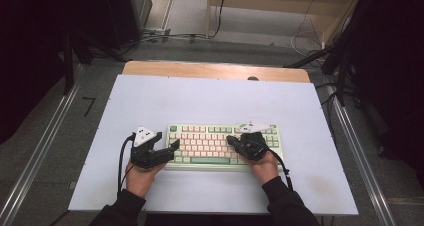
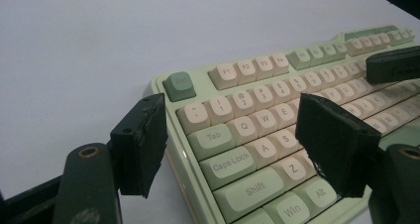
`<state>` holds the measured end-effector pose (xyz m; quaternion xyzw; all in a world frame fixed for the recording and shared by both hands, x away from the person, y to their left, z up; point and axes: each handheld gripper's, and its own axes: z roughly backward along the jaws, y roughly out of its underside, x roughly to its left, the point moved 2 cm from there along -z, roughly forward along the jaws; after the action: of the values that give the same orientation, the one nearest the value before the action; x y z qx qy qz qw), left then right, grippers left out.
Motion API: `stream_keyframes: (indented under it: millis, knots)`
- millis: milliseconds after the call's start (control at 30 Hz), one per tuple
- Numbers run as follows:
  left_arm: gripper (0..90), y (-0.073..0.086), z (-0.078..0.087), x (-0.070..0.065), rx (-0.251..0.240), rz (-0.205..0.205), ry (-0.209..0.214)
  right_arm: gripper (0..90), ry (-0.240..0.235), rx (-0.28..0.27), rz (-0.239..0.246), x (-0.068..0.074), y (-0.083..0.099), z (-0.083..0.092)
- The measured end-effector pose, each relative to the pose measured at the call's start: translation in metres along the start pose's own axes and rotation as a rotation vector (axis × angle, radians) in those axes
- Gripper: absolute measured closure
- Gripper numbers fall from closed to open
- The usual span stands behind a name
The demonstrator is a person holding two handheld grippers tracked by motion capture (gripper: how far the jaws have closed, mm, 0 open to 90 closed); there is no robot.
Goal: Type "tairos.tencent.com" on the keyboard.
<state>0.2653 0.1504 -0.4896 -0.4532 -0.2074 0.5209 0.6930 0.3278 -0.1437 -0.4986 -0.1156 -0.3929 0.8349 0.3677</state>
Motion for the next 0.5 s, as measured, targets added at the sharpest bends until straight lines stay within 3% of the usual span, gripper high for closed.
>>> stream_keyframes:
  millis: [500]
  knots:
    - [28.8, 0.0002, -0.0001, -0.0006, 0.001, 0.0, 0.002, 86.8, 0.0, 0.0, 0.003, 0.0, 0.0005, -0.0007]
